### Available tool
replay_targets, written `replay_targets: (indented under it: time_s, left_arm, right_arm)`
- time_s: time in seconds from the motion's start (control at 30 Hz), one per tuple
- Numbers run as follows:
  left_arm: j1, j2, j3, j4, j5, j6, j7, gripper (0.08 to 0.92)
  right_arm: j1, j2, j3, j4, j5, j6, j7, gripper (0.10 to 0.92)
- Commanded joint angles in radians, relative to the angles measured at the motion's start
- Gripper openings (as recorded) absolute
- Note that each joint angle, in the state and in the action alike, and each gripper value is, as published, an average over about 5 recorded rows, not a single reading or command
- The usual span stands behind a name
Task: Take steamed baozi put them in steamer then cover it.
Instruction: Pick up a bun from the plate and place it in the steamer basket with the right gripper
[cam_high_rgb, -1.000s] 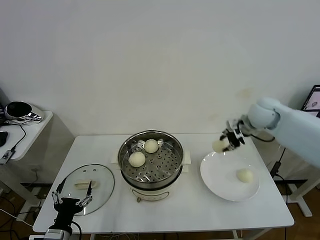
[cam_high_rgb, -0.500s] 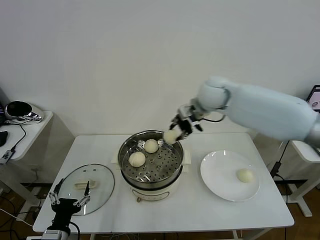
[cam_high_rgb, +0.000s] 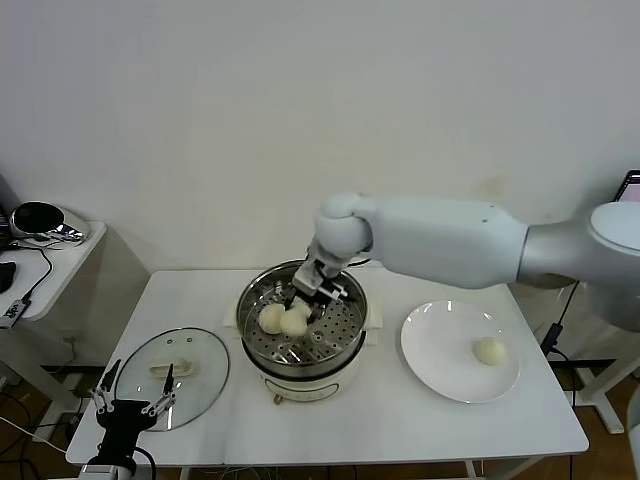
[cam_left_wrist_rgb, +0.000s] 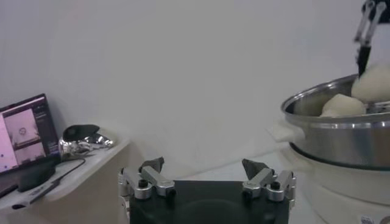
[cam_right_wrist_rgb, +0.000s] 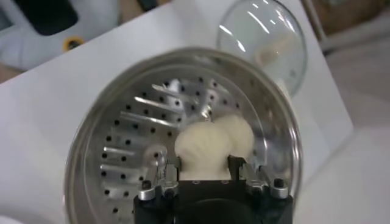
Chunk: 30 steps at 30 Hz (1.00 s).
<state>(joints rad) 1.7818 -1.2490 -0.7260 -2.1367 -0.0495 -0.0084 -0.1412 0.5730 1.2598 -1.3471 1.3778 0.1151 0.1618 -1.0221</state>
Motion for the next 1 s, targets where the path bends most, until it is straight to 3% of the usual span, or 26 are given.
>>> replay_targets:
  time_s: [0.03,0.43,0.67,0.83,1.0]
  left_arm:
    - [0.002,-0.002,-0.002,0.001,0.000,-0.001,0.000,0.823]
    - [-0.006,-0.006,0.008,0.014,0.001,-0.004,-0.001,0.823]
    - [-0.014,-0.005,0.012,0.017,0.002,-0.003,0.000,0.823]
    - [-0.021,0.000,0.019,0.019,0.001,-0.003,0.000,0.823]
    - [-0.028,0.011,0.023,0.021,0.001,-0.003,0.001,0.823]
  right_arm:
    - [-0.007,0.047,-0.030,0.007,-0.089,0.101,-0.032,0.505]
    - [-0.008,0.002,-0.040,0.043,-0.106,0.116,-0.040,0.514]
    - [0.022,-0.044,0.015,0.041,-0.073,0.070,-0.022,0.682]
    - [0.069,-0.159,0.069,0.086,0.036,-0.110,-0.026,0.803]
    - [0.098,-0.353,0.093,0.197,0.073,-0.427,-0.012,0.822]
